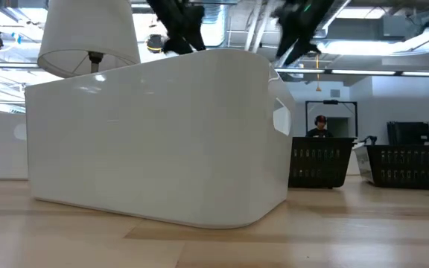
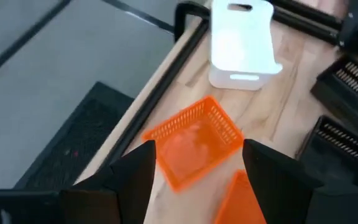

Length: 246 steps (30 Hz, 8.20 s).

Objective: Stack baskets by color
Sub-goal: Stack the bottom orange bin on top of the top orange bin, then stack the bottom white bin on top of the middle left white bin

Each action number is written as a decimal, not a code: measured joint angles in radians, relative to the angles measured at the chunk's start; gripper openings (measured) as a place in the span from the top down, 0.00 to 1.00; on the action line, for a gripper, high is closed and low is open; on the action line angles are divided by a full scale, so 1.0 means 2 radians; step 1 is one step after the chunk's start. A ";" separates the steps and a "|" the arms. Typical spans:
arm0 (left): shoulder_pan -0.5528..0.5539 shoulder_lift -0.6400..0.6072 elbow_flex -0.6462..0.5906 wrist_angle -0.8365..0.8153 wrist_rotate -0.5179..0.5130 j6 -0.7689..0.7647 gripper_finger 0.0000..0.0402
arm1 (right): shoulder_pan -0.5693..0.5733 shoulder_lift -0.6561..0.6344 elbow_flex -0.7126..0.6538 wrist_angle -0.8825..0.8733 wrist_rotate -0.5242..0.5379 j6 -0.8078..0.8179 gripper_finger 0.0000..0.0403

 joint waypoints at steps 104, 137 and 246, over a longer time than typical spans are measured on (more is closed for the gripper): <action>0.045 0.256 0.000 0.056 -0.056 0.088 0.43 | 0.263 -0.115 -0.001 -0.066 0.125 0.183 0.62; 0.035 0.256 0.230 -0.109 -0.014 0.080 1.00 | 0.296 -0.116 -0.001 -0.067 0.125 0.173 0.67; -0.121 0.011 -0.186 0.006 0.040 0.243 0.90 | 0.295 -0.116 -0.001 -0.075 0.121 0.121 0.69</action>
